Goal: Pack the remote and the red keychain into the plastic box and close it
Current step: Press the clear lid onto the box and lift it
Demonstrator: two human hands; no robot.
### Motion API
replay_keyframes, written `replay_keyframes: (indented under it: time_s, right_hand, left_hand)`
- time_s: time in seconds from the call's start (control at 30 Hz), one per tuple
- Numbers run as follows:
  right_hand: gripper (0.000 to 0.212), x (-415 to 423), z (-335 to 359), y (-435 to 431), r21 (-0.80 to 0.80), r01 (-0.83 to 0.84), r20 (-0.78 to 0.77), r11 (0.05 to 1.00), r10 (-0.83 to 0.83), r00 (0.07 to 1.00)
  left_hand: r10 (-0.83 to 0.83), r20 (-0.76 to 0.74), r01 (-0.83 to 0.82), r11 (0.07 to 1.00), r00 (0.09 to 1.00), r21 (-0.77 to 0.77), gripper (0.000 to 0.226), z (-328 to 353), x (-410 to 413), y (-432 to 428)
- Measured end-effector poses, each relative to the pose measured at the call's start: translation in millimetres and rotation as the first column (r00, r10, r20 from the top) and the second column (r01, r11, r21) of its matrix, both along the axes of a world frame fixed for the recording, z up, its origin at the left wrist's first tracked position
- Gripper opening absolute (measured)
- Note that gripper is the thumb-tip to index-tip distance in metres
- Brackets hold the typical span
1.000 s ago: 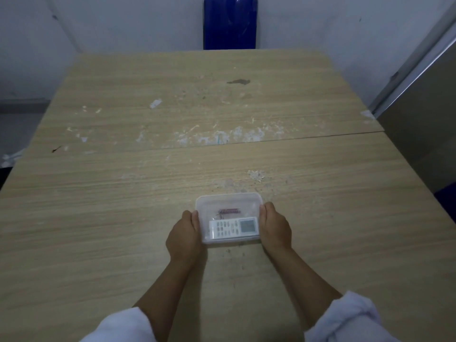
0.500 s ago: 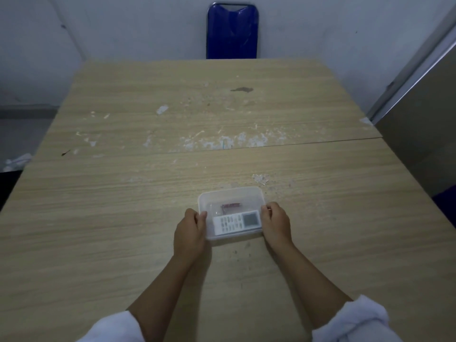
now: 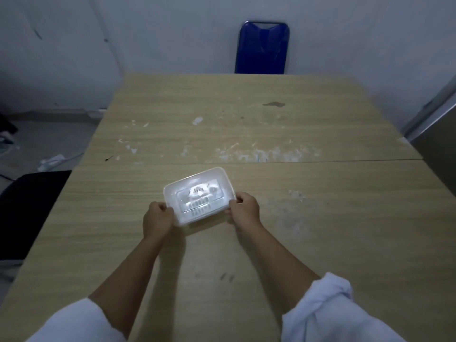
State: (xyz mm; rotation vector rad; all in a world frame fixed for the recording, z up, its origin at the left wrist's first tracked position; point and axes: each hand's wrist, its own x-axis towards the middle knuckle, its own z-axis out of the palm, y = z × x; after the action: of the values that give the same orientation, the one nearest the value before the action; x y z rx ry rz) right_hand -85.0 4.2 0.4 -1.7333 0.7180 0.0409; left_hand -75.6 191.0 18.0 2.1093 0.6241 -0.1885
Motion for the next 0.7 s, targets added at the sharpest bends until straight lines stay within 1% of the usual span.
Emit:
replay_keyframes:
  time_s: [0.03, 0.1, 0.13, 0.2, 0.23, 0.3, 0.37, 0.4, 0.47, 0.5, 0.53, 0.6, 0.63, 0.67, 0.7]
  right_hand:
    - [0.022, 6.3, 9.9, 14.9, 0.089, 0.010, -0.007, 0.996, -0.009, 1.000]
    - [0.027, 17.8, 23.7, 40.5, 0.291, 0.029, -0.063, 0.956, -0.011, 0.998]
    - [0.029, 24.2, 26.8, 52.3, 0.351, 0.023, -0.082, 0.936, 0.006, 0.997]
    - [0.027, 35.9, 29.5, 76.5, 0.398, -0.022, -0.071, 0.917, 0.055, 0.996]
    - [0.030, 41.7, 29.6, 89.5, 0.397, -0.049, -0.054, 0.916, 0.077, 0.996]
    - [0.043, 50.2, 28.6, 112.9, 0.356, -0.135, -0.019, 0.925, 0.152, 0.988]
    - [0.056, 56.6, 23.2, 130.8, 0.257, -0.238, -0.002, 0.936, 0.247, 0.969]
    - [0.059, 58.9, 21.2, 137.3, 0.196, -0.284, -0.002, 0.939, 0.290, 0.957]
    - [0.056, 60.1, 20.1, 146.0, 0.104, -0.348, -0.005, 0.932, 0.351, 0.937]
    - [0.055, 60.1, 21.6, 149.0, 0.060, -0.375, 0.003, 0.925, 0.376, 0.927]
    - [0.054, 61.8, 20.0, 152.3, 0.024, -0.393, 0.012, 0.919, 0.393, 0.919]
    - [0.054, 64.0, 16.5, 156.8, -0.034, -0.424, 0.030, 0.905, 0.425, 0.905]
    - [0.055, 64.6, 15.3, 158.2, -0.049, -0.436, 0.040, 0.899, 0.437, 0.898]
    - [0.055, 65.7, 13.2, 159.7, -0.052, -0.448, 0.057, 0.892, 0.451, 0.891]
    - [0.055, 65.7, 13.6, 161.1, -0.064, -0.464, 0.060, 0.884, 0.467, 0.882]
  left_hand:
    - [0.038, -0.022, -0.038, 0.999, 0.999, -0.006, 0.026, -3.1, 5.5, 11.9]
    - [0.110, -0.062, -0.112, 0.993, 0.992, -0.034, 0.024, -3.3, 11.7, 28.2]
    - [0.156, -0.073, -0.160, 0.986, 0.985, -0.055, 0.024, -0.9, 14.0, 33.6]
    - [0.256, -0.116, -0.268, 0.957, 0.960, -0.109, 0.027, 3.1, 18.4, 43.6]
    - [0.302, -0.136, -0.319, 0.938, 0.944, -0.137, 0.030, 1.7, 22.2, 49.8]
    - [0.352, -0.163, -0.378, 0.908, 0.922, -0.180, 0.031, -1.4, 27.8, 59.3]
    - [0.359, -0.163, -0.388, 0.897, 0.919, -0.211, 0.029, -4.8, 30.6, 65.6]
    - [0.370, -0.155, -0.398, 0.889, 0.916, -0.225, 0.028, -8.9, 32.0, 68.7]
    - [0.399, -0.164, -0.430, 0.859, 0.902, -0.277, 0.026, -10.6, 33.4, 71.3]
    - [0.411, -0.172, -0.445, 0.853, 0.895, -0.275, 0.030, -9.8, 34.1, 72.6]
    - [0.423, -0.172, -0.454, 0.859, 0.890, -0.236, 0.038, -8.6, 35.9, 75.1]
    - [0.415, -0.096, -0.420, 0.907, 0.905, -0.032, 0.059, -8.3, 39.4, 80.8]
    - [0.404, -0.040, -0.403, 0.915, 0.914, 0.023, 0.067, -4.0, 39.7, 82.5]
    - [0.377, 0.022, -0.378, 0.925, 0.926, 0.040, 0.072, -1.4, 41.0, 85.7]
    - [0.314, 0.075, -0.319, 0.946, 0.946, 0.060, 0.073, -0.9, 43.1, 89.0]
